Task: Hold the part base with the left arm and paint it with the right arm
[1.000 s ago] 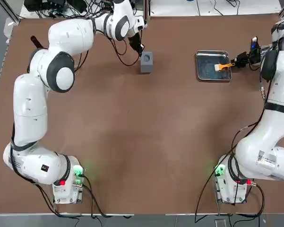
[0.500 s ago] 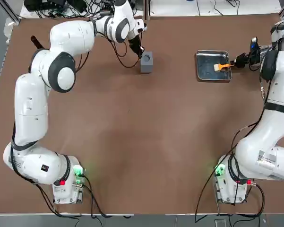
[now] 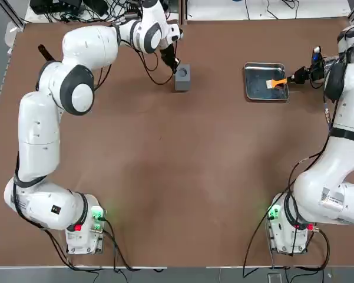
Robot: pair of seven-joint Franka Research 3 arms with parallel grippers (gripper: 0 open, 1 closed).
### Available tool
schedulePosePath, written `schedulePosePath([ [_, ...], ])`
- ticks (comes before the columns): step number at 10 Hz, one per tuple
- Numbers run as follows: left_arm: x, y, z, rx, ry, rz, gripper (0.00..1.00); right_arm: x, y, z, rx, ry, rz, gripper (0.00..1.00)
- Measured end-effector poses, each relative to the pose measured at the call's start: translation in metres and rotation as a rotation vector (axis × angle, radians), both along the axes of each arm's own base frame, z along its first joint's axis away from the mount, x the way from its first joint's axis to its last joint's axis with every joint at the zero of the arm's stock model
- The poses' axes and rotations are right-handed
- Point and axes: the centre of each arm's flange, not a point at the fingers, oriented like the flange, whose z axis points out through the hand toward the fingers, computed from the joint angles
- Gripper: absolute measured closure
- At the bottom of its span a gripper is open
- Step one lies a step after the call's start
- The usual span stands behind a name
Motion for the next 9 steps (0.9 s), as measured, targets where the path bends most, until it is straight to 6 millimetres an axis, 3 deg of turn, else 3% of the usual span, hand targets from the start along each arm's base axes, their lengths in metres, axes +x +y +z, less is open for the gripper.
schedulePosePath([
  [2,0.0,0.0,0.0,0.0,0.0,0.001,0.99,0.003,0.005,0.006,0.025,0.028,0.007,0.96],
  [4,0.0,0.0,0.0,0.0,0.001,0.002,0.99,0.017,0.015,0.031,-0.004,0.119,0.016,0.96],
  [9,0.0,0.0,0.0,0.0,0.001,0.002,0.99,0.071,0.074,0.164,-0.386,0.333,-0.018,0.96],
])
